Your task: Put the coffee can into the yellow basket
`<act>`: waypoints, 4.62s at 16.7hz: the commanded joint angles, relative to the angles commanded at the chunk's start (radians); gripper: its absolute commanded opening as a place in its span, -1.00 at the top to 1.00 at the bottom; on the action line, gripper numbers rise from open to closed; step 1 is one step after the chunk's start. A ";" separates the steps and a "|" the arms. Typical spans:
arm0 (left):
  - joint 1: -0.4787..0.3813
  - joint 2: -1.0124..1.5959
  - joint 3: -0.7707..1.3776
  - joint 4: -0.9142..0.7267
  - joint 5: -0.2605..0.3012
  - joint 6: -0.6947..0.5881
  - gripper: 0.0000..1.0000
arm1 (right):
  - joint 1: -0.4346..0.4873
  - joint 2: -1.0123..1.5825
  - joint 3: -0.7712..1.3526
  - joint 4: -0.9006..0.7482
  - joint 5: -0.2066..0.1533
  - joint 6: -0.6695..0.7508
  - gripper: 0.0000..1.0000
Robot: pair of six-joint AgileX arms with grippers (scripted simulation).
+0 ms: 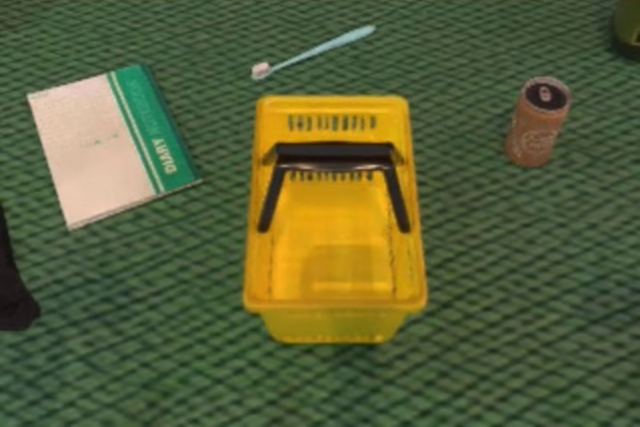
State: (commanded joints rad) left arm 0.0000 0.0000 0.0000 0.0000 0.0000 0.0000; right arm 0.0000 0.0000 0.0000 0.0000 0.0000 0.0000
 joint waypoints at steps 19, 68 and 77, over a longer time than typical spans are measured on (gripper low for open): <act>0.000 0.000 0.000 0.000 0.000 0.000 -1.00 | 0.115 1.121 1.099 -0.669 -0.033 -0.237 -1.00; 0.000 0.000 0.000 0.000 0.000 0.000 -1.00 | 0.195 2.576 2.284 -1.278 0.007 -0.548 0.81; 0.000 0.000 0.000 0.000 0.000 0.000 -1.00 | 0.195 2.576 2.284 -1.278 0.007 -0.548 1.00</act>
State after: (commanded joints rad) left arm 0.0000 0.0000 0.0000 0.0000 0.0000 0.0000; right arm 0.1954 2.5760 2.2844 -1.2785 0.0070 -0.5485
